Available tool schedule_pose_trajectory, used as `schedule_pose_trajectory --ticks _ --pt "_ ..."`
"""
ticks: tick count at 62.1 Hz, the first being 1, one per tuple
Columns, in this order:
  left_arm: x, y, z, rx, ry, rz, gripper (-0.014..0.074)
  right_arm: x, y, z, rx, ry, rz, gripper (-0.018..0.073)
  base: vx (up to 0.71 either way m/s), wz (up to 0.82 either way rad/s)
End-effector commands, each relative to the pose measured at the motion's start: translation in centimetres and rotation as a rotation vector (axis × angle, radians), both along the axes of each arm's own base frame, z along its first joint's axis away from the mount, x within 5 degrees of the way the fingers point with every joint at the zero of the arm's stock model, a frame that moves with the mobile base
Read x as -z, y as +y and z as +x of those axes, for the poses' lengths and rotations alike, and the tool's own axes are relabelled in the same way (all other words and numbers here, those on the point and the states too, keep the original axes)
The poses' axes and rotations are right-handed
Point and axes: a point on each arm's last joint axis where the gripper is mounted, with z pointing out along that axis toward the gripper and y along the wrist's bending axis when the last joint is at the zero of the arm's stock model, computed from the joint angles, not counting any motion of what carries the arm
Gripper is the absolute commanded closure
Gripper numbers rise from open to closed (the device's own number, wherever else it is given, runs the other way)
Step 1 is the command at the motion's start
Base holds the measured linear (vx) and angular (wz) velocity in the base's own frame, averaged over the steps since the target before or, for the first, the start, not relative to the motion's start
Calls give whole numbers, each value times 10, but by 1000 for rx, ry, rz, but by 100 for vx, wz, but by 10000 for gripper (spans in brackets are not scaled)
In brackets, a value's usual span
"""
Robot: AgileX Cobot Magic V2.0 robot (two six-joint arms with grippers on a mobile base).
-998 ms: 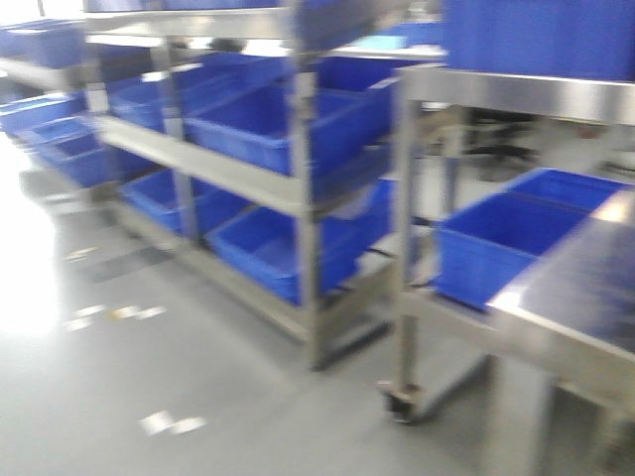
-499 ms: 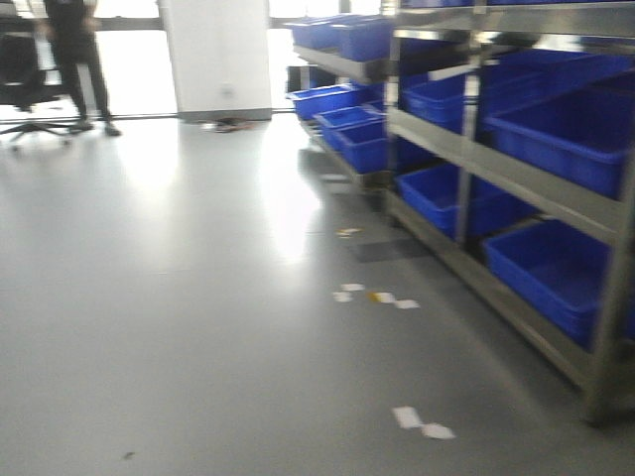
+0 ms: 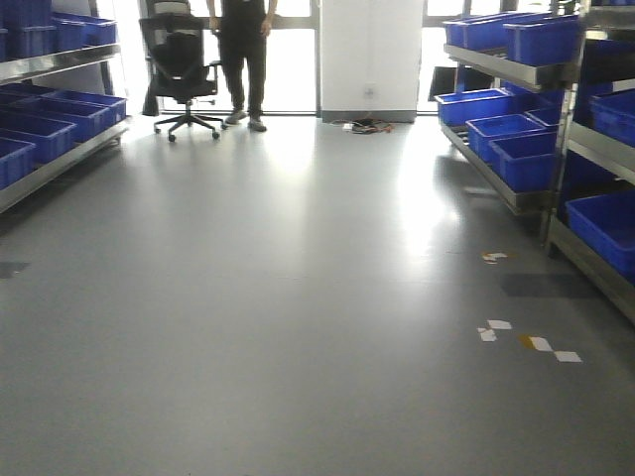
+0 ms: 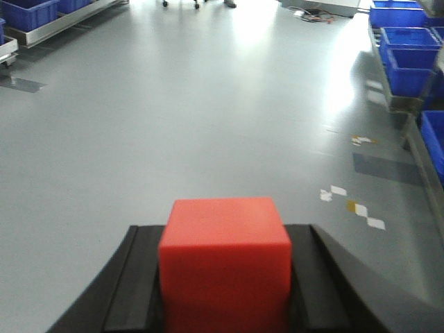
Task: Pick red cube and place on left shelf
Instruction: 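Drive the base across the room toward the blue bin shelves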
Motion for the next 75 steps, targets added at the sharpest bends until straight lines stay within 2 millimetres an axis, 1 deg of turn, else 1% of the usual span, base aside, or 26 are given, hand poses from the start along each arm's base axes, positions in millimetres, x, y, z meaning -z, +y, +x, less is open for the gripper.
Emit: schedule_pose_trajectory --ticks 1,35,75 --pt "0 0 0 -1 -74 -12 495 -16 -1 1 14 -102 17 473 40 30" --pt "0 0 0 -1 -74 -12 496 -16 -1 1 14 -103 17 473 46 29" --pt "0 0 0 -1 -74 -12 495 -16 -1 1 14 -102 17 473 55 27"
